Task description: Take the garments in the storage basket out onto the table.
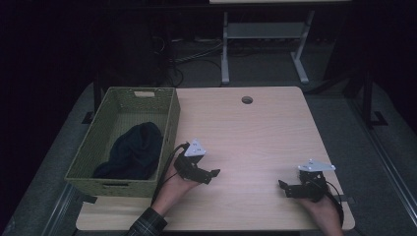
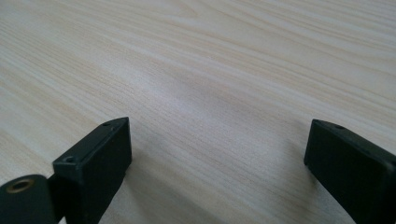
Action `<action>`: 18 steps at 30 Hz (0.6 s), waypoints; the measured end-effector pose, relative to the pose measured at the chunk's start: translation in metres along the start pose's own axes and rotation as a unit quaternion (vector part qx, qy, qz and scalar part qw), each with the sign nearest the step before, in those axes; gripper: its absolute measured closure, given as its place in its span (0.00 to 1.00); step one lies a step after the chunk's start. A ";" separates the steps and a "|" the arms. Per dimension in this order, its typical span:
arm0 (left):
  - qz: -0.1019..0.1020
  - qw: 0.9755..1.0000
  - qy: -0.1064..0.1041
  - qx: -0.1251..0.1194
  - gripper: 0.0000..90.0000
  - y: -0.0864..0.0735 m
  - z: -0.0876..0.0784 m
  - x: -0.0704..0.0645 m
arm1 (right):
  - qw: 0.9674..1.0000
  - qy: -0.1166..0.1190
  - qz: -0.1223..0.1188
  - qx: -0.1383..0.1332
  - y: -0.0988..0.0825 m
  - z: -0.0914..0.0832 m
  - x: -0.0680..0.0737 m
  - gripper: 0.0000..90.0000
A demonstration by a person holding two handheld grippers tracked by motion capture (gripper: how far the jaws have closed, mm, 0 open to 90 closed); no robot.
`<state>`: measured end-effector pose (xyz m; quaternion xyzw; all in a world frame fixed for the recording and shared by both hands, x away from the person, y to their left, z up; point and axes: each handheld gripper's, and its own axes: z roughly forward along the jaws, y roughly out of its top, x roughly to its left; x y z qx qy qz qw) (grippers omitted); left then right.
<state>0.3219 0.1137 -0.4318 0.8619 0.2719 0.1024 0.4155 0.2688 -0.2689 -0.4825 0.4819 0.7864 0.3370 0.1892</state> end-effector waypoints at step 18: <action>-0.001 1.000 -0.004 -0.011 0.15 0.012 -0.009 0.004 | 1.000 0.000 0.000 0.000 0.000 0.000 0.000 0.08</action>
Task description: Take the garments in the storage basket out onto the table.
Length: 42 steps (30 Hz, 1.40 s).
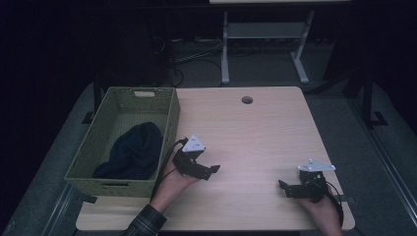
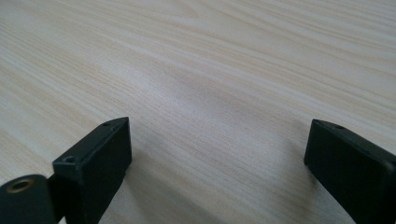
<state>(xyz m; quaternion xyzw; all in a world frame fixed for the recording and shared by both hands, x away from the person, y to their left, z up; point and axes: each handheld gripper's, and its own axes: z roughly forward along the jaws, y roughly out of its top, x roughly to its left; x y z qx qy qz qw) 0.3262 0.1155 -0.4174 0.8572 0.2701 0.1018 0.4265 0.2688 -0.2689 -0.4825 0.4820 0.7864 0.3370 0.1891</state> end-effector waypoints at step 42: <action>0.010 1.000 -0.028 -0.009 0.16 0.036 -0.019 0.013 | 1.000 0.001 -0.001 0.000 0.000 0.000 0.000 0.08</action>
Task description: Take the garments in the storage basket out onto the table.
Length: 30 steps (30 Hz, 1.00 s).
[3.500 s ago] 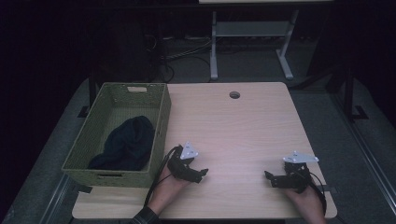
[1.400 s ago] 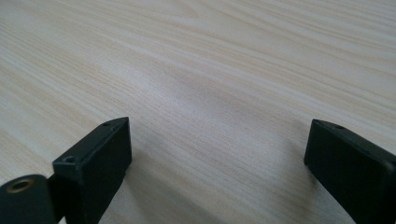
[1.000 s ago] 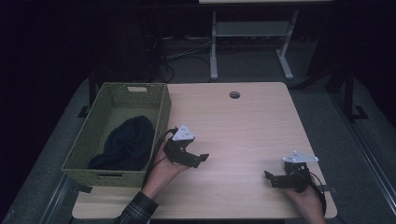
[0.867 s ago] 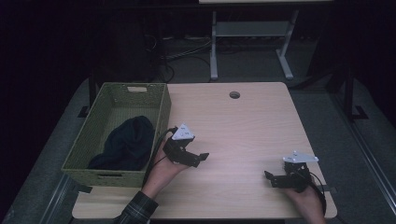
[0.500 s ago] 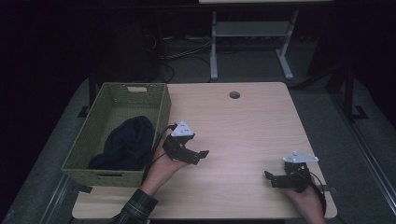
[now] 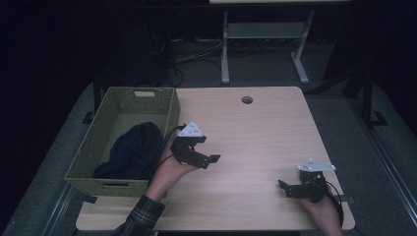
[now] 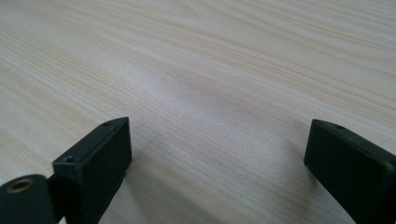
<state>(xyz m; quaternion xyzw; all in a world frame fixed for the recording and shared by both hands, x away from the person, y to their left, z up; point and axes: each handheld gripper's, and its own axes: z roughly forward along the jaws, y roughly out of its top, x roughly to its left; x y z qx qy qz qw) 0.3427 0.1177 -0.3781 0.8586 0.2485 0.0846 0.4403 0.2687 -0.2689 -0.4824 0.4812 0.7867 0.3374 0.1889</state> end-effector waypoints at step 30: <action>0.003 1.000 0.003 -0.010 0.16 0.005 -0.042 0.016 | 1.000 -0.001 0.000 -0.001 0.000 0.000 0.000 0.08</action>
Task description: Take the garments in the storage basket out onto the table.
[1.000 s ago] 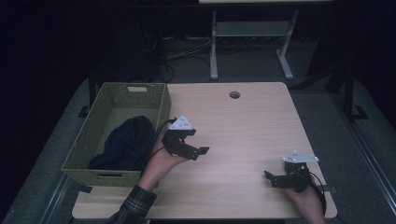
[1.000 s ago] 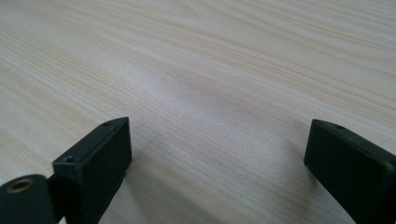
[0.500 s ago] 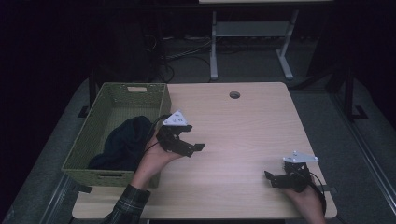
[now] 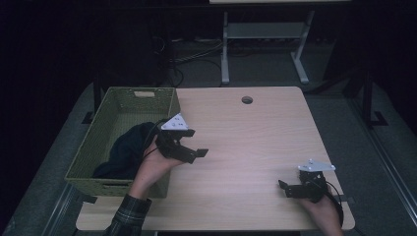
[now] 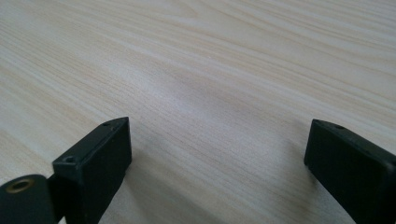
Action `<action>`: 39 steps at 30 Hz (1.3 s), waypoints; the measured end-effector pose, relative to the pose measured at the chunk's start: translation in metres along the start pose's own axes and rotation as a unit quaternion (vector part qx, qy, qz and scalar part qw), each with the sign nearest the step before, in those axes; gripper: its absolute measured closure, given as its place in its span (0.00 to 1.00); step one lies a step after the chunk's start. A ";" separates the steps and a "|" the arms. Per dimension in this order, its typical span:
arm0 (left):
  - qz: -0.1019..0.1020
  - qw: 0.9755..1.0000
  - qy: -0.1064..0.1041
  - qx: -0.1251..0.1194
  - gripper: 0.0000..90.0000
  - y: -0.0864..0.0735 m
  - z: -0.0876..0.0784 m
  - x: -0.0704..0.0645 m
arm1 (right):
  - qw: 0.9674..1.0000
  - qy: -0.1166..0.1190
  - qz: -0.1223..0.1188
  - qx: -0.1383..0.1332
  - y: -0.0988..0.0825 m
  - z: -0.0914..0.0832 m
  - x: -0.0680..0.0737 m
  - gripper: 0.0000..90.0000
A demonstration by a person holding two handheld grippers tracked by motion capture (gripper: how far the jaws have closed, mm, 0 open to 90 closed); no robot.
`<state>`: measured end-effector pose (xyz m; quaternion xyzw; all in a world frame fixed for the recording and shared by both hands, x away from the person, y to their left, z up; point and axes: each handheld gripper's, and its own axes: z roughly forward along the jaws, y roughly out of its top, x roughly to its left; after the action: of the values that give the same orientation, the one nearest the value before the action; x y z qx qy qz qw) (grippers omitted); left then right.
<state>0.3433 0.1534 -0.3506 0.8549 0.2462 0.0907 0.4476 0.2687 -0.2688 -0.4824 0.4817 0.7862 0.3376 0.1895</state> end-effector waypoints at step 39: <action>-0.017 0.999 0.034 0.003 0.16 -0.017 -0.046 0.028 | 1.000 0.001 0.000 0.000 0.000 0.000 0.000 0.08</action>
<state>0.3450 0.2086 -0.3396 0.8482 0.2759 0.1117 0.4381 0.2688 -0.2689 -0.4824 0.4813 0.7866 0.3375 0.1890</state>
